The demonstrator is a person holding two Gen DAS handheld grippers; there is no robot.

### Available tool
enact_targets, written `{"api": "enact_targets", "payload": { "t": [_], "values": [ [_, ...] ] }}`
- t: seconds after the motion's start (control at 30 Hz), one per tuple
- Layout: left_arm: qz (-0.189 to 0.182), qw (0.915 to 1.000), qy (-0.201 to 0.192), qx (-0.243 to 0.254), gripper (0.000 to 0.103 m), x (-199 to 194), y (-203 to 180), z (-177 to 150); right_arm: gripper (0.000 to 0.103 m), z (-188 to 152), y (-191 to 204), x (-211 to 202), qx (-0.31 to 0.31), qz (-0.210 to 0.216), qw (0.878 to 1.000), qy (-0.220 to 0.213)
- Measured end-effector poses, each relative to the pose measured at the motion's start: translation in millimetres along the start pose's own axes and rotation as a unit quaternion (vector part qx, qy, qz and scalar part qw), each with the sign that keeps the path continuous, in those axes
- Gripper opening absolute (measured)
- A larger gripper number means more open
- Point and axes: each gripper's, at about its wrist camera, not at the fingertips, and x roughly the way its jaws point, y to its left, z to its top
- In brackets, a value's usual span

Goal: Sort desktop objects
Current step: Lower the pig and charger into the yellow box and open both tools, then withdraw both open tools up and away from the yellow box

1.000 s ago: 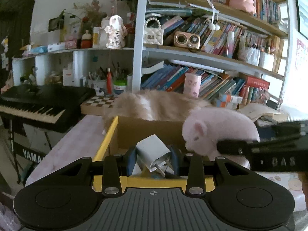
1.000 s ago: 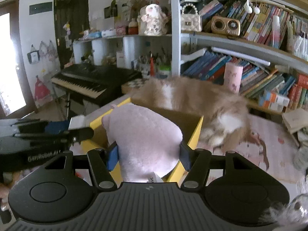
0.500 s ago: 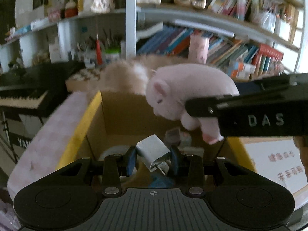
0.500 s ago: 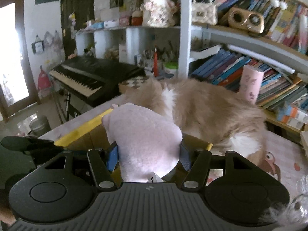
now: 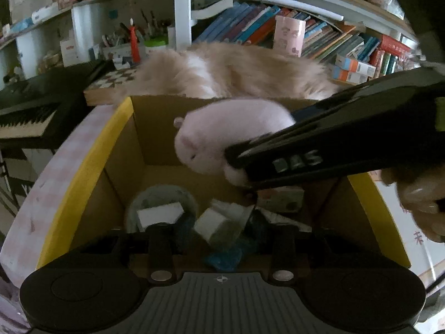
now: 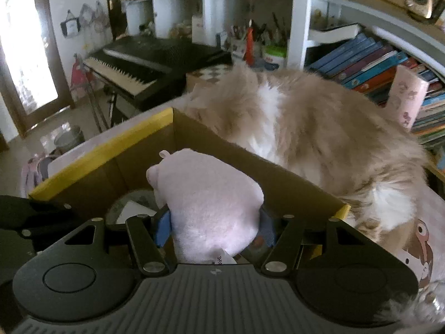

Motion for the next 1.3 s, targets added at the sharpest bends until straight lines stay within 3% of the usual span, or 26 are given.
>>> {"api": "enact_targets", "payload": {
  "t": [0.3,0.6,0.77,0.93,1.3],
  "values": [
    [0.014,0.9994,-0.032,0.000,0.069,-27,-2,-5,0.063,5,3,16,-0.012,0.010,1.000,0.024],
    [0.013,0.9977,-0.062,-0.025,0.071,-46,8,-2,0.068,9,6,9,-0.009,0.002,1.000,0.006],
    [0.007,0.9965,-0.082,-0.018,0.072,-58,7,-2,0.068,7,10,-17,0.000,-0.008,1.000,-0.021],
    [0.002,0.9941,-0.108,-0.008,0.080,-76,1,-5,0.068,-3,15,-54,0.017,-0.035,0.997,-0.061],
    [-0.018,0.9903,-0.137,0.002,0.085,-121,-9,-34,0.068,-60,28,-137,0.078,-0.110,0.985,-0.105]
  ]
}}
